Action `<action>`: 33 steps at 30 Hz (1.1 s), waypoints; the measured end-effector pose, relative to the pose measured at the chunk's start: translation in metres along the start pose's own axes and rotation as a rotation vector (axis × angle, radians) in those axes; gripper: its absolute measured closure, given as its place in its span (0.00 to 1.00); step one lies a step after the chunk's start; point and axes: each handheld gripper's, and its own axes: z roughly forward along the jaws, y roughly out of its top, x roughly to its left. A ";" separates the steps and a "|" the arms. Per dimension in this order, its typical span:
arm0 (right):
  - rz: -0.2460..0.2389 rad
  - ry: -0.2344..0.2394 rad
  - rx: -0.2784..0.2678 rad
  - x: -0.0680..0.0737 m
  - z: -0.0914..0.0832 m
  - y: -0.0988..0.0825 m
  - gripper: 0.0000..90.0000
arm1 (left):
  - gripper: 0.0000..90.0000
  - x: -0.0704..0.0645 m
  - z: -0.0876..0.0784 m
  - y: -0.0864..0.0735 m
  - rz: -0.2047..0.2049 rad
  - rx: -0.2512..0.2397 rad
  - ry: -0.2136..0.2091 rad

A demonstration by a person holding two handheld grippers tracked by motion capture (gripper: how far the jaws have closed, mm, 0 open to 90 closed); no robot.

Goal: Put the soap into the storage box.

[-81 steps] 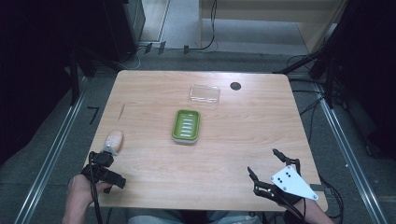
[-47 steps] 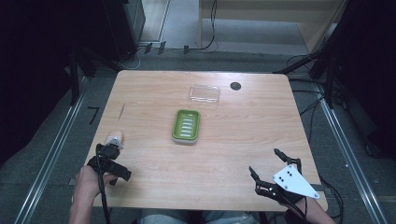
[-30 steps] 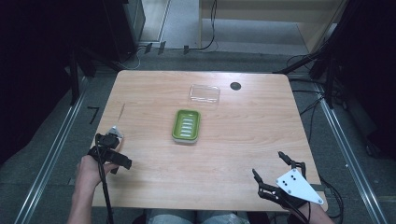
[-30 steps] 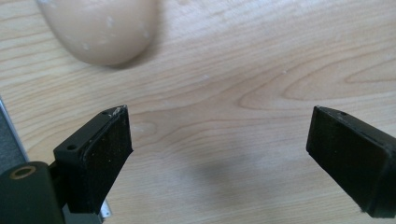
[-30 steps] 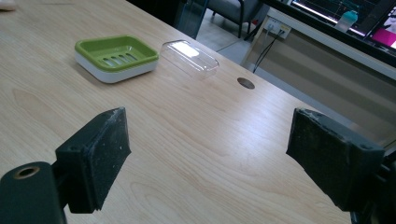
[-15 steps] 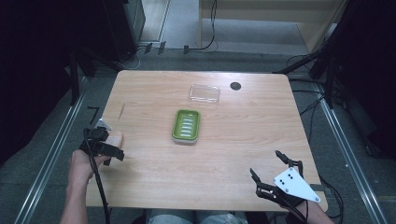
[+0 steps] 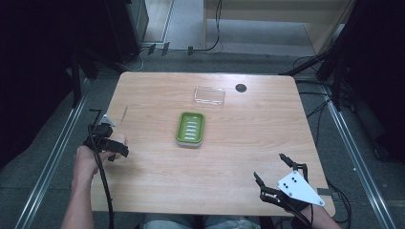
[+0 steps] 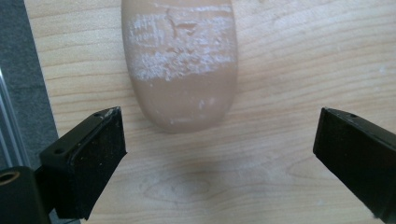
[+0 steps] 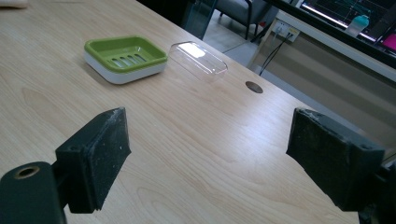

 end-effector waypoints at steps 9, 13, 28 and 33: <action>-0.008 0.012 -0.004 0.002 0.005 0.002 0.15 | 0.00 0.007 0.006 0.011 -0.028 -0.007 -0.001; -0.018 0.020 -0.004 0.003 0.006 0.003 0.15 | 0.00 0.011 0.010 0.013 -0.043 -0.002 0.003; -0.010 0.013 -0.005 0.002 0.006 0.003 0.15 | 0.05 0.008 0.020 0.028 -0.071 -0.015 0.052; -0.008 0.011 -0.004 0.002 0.005 0.003 0.15 | 0.15 0.007 0.021 0.028 -0.079 -0.023 0.075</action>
